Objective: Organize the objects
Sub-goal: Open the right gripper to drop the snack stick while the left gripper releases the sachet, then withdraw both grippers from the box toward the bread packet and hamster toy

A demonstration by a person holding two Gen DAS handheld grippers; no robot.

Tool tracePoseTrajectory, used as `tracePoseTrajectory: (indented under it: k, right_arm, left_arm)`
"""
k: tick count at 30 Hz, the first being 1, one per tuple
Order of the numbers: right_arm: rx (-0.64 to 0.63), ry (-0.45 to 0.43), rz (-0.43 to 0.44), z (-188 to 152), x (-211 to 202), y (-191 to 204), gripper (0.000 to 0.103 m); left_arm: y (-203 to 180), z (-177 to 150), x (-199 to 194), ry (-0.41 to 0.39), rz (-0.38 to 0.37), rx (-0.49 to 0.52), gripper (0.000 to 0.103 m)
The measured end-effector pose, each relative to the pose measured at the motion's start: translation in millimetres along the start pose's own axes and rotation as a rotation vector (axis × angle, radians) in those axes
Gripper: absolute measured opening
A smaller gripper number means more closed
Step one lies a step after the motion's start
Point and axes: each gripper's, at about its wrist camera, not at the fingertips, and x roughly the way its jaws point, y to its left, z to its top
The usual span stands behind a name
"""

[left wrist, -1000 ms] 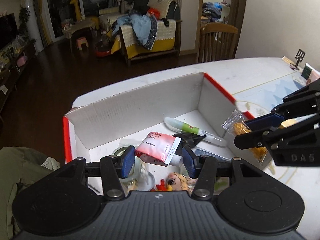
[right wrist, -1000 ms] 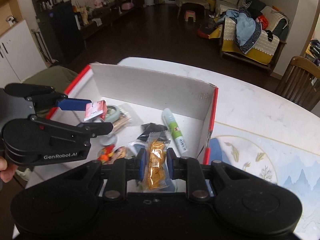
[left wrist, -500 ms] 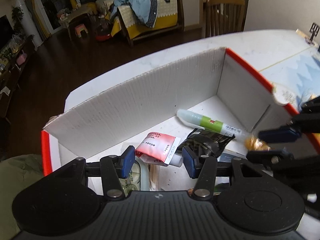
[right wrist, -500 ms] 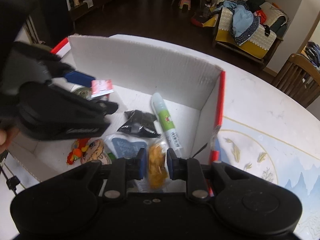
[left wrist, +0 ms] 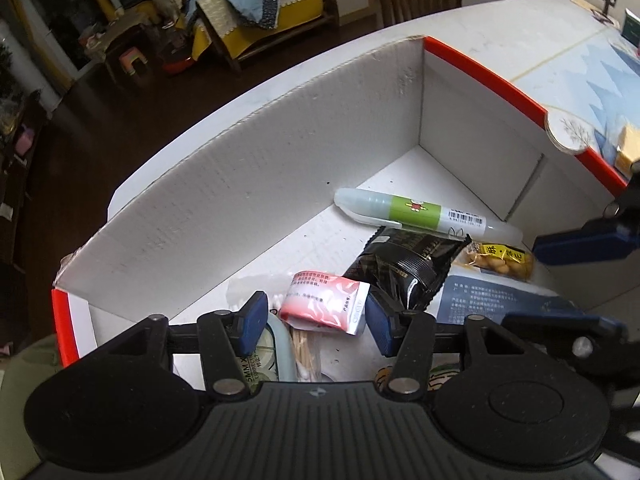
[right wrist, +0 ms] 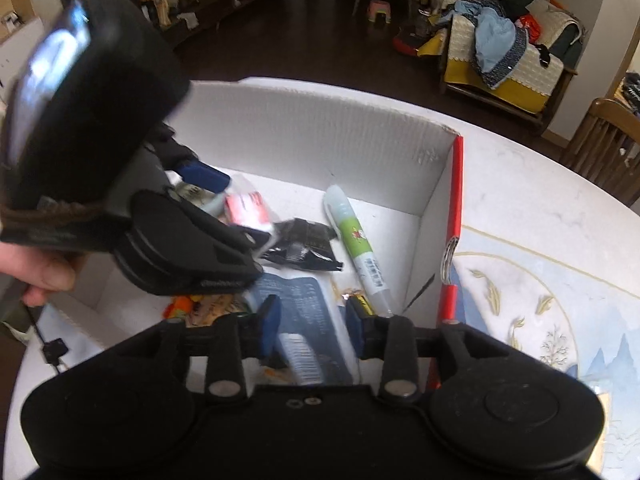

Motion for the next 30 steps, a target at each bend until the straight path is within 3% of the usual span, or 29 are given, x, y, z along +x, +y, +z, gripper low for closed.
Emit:
tracePoseTrajectory:
  k: [2, 13, 30]
  right_arm:
    - [0.001, -0.012, 0.02, -1.7, -6.4, 0.3, 0.045]
    - [0.018, -0.065, 0.06, -11.9, -35.7, -4.9, 0.057]
    - [0.013, -0.158, 0.115, -27.3, -85.4, -17.0, 0.064]
  left_arm:
    - [-1.2, -0.2, 0.3, 0.0, -0.004, 0.006, 0.063]
    - [-0.7, -7.4, -12.7, -0.026, 0.002, -0.015, 0.064]
    - [-14.6, -21.7, -77.8, -0.119, 0.017, -0.081, 0.064]
